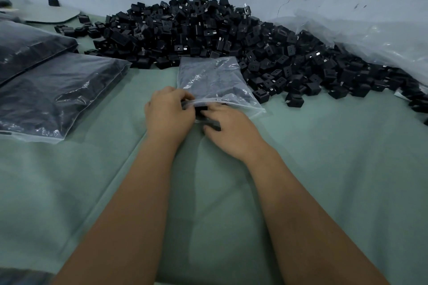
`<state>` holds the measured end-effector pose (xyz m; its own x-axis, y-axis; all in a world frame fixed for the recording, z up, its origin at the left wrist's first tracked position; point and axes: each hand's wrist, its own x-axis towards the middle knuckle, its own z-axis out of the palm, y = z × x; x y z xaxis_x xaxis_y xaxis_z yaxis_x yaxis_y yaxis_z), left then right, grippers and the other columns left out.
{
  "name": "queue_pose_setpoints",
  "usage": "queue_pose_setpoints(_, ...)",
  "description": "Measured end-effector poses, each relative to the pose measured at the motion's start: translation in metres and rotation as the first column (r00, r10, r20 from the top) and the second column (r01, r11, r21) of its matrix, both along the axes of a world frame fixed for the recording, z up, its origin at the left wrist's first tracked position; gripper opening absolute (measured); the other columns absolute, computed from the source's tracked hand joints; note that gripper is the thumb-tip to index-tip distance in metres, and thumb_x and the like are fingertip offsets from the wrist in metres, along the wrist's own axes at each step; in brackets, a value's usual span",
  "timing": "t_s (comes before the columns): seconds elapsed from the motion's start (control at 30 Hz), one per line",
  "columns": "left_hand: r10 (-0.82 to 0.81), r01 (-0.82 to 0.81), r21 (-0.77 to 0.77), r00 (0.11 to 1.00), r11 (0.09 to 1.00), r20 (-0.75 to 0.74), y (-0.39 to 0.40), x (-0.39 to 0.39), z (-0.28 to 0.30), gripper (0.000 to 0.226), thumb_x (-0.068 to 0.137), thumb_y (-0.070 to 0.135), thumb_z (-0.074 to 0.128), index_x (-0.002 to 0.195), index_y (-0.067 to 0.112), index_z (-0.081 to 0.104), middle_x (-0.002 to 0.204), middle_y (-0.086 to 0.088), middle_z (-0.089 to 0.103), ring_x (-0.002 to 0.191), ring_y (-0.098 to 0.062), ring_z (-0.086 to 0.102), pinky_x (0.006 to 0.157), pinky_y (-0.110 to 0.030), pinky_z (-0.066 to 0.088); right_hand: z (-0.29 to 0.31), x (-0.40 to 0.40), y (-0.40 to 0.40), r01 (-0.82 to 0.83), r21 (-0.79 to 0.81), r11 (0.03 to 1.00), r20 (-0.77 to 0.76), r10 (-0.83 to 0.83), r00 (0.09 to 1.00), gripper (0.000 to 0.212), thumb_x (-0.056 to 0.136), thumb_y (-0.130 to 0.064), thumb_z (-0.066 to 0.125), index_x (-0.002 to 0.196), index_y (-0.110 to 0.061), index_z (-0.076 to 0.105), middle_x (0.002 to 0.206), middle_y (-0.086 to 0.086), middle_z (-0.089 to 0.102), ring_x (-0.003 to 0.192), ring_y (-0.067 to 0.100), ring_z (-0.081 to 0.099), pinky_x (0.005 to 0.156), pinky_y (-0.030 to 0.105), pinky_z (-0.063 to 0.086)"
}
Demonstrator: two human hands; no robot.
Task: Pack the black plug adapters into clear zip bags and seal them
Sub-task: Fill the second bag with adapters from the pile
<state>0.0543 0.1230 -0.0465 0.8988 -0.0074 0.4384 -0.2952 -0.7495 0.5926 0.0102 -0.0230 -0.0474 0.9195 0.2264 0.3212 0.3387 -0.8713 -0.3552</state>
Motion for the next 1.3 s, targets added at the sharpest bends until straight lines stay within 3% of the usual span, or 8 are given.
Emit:
queue_pose_setpoints(0.17,-0.162,0.150,0.119,0.982,0.982,0.102,-0.008,-0.011,0.005,0.030,0.076,0.008,0.063,0.101,0.021,0.072,0.106,0.000,0.066,0.106,-0.027,0.054,0.094,-0.041,0.039,0.002,-0.002,0.001,-0.022,-0.002,1.000,0.024,0.022,0.999,0.038,0.084,-0.021,0.056,0.121,-0.020,0.064,0.126,-0.005,0.062,0.116,0.017,0.054,0.096,0.034,0.044)
queue_pose_setpoints(0.4,-0.132,0.123,0.135,0.989,0.983,0.065,-0.007,-0.009,0.006,0.029,0.080,0.005,0.058,0.101,0.021,0.071,0.101,-0.002,0.068,0.101,-0.028,0.053,0.088,-0.043,0.041,0.006,-0.009,0.001,0.048,0.120,0.992,0.144,-0.065,0.987,0.035,0.086,-0.024,0.054,0.118,-0.029,0.066,0.116,-0.009,0.067,0.106,0.012,0.059,0.088,0.034,0.050)
queue_pose_setpoints(0.5,-0.126,0.115,0.156,0.990,0.981,0.063,-0.007,-0.008,0.005,0.026,0.082,0.006,0.059,0.099,0.021,0.071,0.101,-0.002,0.067,0.100,-0.028,0.052,0.086,-0.040,0.041,0.013,-0.013,-0.004,0.137,0.236,0.962,0.437,-0.231,0.869,0.021,0.086,-0.022,0.052,0.089,-0.017,0.073,0.084,-0.003,0.069,0.073,0.015,0.060,0.062,0.034,0.051)
queue_pose_setpoints(0.57,-0.120,0.108,0.172,0.991,0.979,0.061,-0.007,-0.007,0.004,0.027,0.081,0.006,0.059,0.098,0.023,0.072,0.102,0.000,0.066,0.101,-0.027,0.052,0.086,-0.038,0.039,0.016,-0.010,-0.021,0.205,0.369,0.906,0.497,-0.379,0.781,0.023,0.087,-0.022,0.048,0.087,-0.014,0.070,0.081,-0.003,0.065,0.070,0.015,0.057,0.058,0.033,0.049)
queue_pose_setpoints(0.7,-0.075,0.059,0.195,0.994,0.979,0.074,-0.011,-0.009,0.002,0.024,0.081,0.011,0.059,0.095,0.028,0.071,0.103,0.006,0.065,0.102,-0.022,0.050,0.089,-0.034,0.025,0.008,-0.001,-0.065,0.375,0.562,0.737,0.097,-0.509,0.855,0.038,0.095,-0.029,0.044,0.131,-0.030,0.055,0.119,-0.006,0.054,0.114,0.015,0.048,0.098,0.033,0.041)
queue_pose_setpoints(0.87,-0.112,0.074,0.221,0.980,0.973,0.167,-0.018,-0.013,0.001,0.018,0.084,0.021,0.063,0.098,0.029,0.071,0.102,0.009,0.062,0.103,-0.017,0.050,0.098,-0.036,0.019,-0.001,0.011,-0.076,0.546,0.300,0.782,-0.276,-0.476,0.835,0.045,0.094,-0.061,0.023,0.138,-0.063,0.022,0.154,0.001,0.026,0.141,0.022,0.018,0.113,0.040,0.011)
queue_pose_setpoints(1.13,-0.211,0.186,0.197,0.971,0.963,0.115,-0.023,-0.014,0.002,0.017,0.090,0.022,0.059,0.103,0.026,0.071,0.103,0.008,0.064,0.106,-0.019,0.053,0.095,-0.036,0.028,-0.005,0.013,-0.077,0.533,0.108,0.839,-0.276,-0.490,0.827,0.053,0.090,-0.065,0.024,0.141,-0.053,0.031,0.156,-0.007,0.025,0.143,0.019,0.013,0.113,0.039,0.007)
queue_pose_setpoints(1.3,-0.206,0.185,0.196,0.974,0.963,0.095,-0.023,-0.014,0.002,0.019,0.090,0.022,0.059,0.104,0.028,0.070,0.105,0.009,0.063,0.107,-0.018,0.053,0.096,-0.037,0.031,-0.006,0.012,-0.078,0.547,0.253,0.798,-0.170,-0.520,0.837,0.053,0.093,-0.056,0.037,0.142,-0.036,0.040,0.144,-0.001,0.039,0.136,0.020,0.026,0.112,0.040,0.019)
